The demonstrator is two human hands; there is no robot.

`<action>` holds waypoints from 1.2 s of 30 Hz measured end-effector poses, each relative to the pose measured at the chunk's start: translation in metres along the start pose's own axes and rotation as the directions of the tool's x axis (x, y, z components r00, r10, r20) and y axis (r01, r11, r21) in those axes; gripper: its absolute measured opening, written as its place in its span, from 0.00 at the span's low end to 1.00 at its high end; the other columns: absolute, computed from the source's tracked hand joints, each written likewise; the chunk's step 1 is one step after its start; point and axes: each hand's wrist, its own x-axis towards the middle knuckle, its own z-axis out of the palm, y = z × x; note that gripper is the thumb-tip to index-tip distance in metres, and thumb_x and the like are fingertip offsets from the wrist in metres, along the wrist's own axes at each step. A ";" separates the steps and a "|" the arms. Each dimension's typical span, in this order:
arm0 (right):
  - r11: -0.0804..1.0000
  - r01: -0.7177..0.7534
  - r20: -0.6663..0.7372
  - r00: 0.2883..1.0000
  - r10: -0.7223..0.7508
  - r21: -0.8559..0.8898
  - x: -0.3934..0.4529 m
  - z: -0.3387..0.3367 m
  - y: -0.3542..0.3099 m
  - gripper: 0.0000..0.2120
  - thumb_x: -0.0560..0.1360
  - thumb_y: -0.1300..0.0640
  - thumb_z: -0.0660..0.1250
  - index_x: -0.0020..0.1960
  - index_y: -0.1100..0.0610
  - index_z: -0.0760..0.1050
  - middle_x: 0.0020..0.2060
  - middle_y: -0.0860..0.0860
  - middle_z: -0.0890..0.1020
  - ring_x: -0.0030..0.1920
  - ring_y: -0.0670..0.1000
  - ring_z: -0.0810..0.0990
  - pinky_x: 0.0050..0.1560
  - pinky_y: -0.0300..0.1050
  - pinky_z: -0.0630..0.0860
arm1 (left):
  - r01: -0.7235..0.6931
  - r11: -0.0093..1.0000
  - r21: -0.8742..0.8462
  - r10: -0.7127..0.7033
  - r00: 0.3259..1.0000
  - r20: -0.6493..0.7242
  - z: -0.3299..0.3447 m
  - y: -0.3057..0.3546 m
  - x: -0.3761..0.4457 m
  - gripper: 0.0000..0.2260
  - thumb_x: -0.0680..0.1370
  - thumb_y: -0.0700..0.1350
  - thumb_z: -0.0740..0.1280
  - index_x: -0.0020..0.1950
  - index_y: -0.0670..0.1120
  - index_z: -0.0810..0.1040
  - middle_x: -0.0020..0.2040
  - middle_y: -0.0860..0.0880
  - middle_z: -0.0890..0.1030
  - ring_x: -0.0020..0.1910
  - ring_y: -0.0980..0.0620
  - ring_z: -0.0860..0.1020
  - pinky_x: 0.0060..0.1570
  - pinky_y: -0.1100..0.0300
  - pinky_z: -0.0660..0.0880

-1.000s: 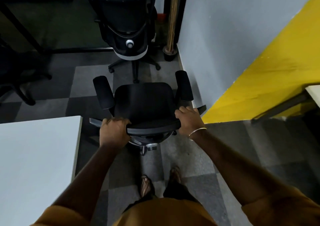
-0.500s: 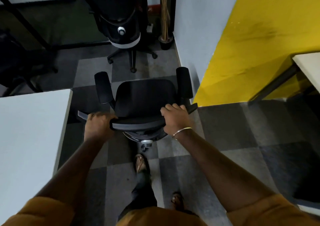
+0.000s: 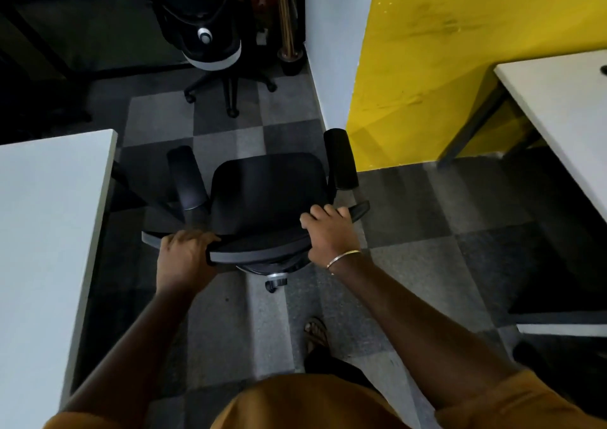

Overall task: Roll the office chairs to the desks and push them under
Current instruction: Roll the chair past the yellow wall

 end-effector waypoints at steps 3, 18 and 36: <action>1.000 -0.019 -0.004 1.000 0.019 -0.007 -0.036 0.004 -0.001 0.25 0.56 0.59 0.75 0.53 0.51 0.78 0.48 0.50 0.76 0.49 0.58 0.76 0.49 0.52 0.66 | -0.018 1.000 -0.017 0.018 0.999 -0.029 0.004 0.011 -0.036 0.23 0.61 0.37 0.79 0.55 0.49 0.87 0.44 0.46 0.85 0.45 0.39 0.81 0.50 0.43 0.73; 0.997 0.011 0.237 0.971 0.007 -0.074 -0.232 -0.009 -0.025 0.26 0.66 0.52 0.72 0.64 0.45 0.77 0.56 0.47 0.77 0.58 0.54 0.77 0.57 0.52 0.63 | -0.107 0.992 -0.066 0.099 0.988 -0.117 0.022 0.049 -0.232 0.21 0.62 0.36 0.76 0.53 0.48 0.86 0.44 0.48 0.85 0.46 0.41 0.79 0.50 0.47 0.72; 0.779 0.626 0.284 0.743 -0.606 0.026 -0.331 -0.017 0.087 0.36 0.66 0.25 0.63 0.66 0.45 0.80 0.56 0.41 0.81 0.50 0.47 0.82 0.46 0.46 0.76 | 0.159 0.973 -0.169 -0.164 0.986 -0.019 0.038 0.203 -0.420 0.25 0.66 0.39 0.79 0.63 0.50 0.84 0.56 0.52 0.84 0.51 0.49 0.78 0.53 0.51 0.72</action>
